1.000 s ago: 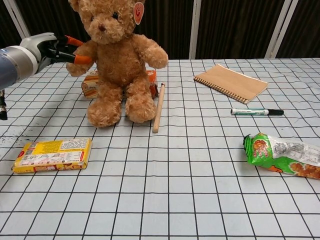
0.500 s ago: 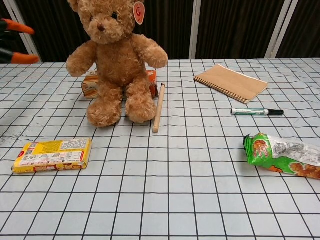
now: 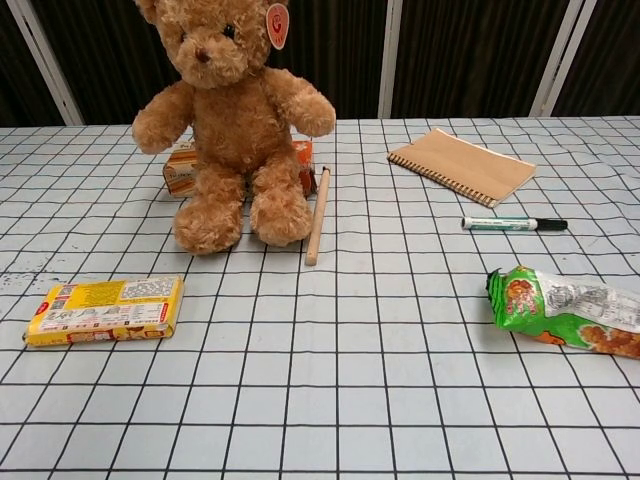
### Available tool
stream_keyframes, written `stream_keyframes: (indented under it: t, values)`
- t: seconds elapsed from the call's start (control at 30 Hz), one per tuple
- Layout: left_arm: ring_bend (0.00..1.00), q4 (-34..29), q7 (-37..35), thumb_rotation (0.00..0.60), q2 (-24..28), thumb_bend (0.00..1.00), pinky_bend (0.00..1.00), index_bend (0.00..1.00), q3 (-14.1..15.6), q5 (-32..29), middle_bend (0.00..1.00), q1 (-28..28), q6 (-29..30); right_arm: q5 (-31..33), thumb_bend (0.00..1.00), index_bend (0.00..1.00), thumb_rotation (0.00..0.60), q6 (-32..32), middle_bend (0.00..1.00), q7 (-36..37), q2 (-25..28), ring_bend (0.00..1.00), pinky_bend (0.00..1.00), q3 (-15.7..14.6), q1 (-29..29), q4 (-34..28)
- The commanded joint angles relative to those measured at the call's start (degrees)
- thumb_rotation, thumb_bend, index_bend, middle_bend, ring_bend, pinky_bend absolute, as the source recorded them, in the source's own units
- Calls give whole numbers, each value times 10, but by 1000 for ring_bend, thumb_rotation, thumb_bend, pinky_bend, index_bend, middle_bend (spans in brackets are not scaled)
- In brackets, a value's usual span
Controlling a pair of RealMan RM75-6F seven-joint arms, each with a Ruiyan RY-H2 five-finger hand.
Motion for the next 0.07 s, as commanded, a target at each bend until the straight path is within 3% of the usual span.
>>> stream_keyframes:
  t: [0.03,0.07]
  values:
    - [0,16,-28,600,1,383,0,190,1,29,0,8,10,-10,126,0,600,5,0,-2,-1,0,0,-5,-3,1]
    - [0,19,-38,600,2,384,0,190,1,36,0,9,9,-11,126,0,600,5,0,-4,-1,0,0,-6,-2,2]
